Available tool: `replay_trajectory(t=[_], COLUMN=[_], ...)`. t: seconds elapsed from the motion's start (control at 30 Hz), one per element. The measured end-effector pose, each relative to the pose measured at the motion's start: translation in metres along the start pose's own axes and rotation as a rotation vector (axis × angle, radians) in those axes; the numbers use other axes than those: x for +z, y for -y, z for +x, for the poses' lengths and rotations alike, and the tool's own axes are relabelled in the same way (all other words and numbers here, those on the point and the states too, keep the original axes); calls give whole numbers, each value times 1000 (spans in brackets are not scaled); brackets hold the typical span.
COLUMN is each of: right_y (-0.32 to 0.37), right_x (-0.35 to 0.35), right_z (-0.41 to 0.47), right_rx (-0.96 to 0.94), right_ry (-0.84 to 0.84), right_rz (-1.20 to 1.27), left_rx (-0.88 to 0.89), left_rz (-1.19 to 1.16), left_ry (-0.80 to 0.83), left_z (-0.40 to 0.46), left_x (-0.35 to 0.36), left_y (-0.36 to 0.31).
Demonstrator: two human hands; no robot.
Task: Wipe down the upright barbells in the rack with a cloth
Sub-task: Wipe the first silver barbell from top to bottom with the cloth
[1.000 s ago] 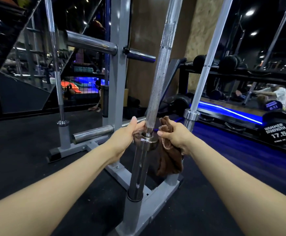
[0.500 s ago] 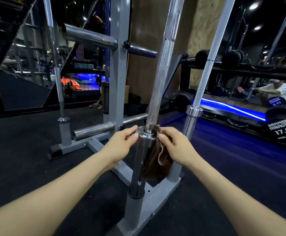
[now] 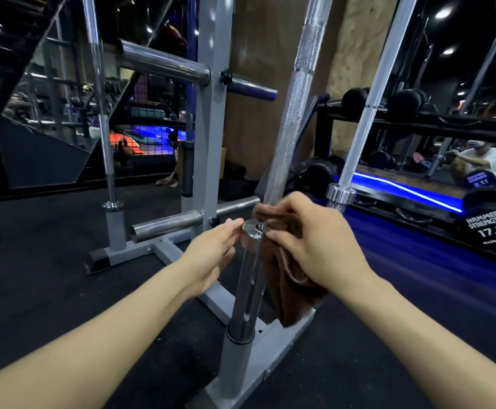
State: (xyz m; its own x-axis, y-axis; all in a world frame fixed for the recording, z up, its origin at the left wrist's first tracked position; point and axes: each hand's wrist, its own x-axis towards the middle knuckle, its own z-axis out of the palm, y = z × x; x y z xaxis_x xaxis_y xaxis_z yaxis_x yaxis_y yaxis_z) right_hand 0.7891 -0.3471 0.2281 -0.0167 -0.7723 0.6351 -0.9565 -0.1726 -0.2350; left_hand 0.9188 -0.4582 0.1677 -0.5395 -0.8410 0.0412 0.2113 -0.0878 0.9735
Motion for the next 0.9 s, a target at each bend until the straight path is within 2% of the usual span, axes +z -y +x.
replay_trajectory(t=[0.13, 0.23, 0.5, 0.6, 0.7, 0.83, 0.9], right_y=[21, 17, -20, -11, 9, 24, 22], right_x=[36, 70, 70, 61, 54, 59, 67], right_z=[29, 29, 1, 16, 29, 42, 48], right_rx=[-216, -243, -311, -285, -184, -98, -94], right_ry=[-4, 44, -121, -62, 87, 92, 29], right_rz=[-350, -550, -596, -564, -517, -570, -495], left_rx=[-22, -39, -66, -75, -80, -72, -74], left_rz=[-186, -252, -173, -142, -151, -206, -189], left_ry=[-103, -127, -58, -51, -80, -122, -138], left_z=[3, 2, 5, 5, 5, 10, 8], left_x=[-6, -15, -20, -16, -11, -8, -6], left_y=[1, 1, 2, 3, 1, 0, -1])
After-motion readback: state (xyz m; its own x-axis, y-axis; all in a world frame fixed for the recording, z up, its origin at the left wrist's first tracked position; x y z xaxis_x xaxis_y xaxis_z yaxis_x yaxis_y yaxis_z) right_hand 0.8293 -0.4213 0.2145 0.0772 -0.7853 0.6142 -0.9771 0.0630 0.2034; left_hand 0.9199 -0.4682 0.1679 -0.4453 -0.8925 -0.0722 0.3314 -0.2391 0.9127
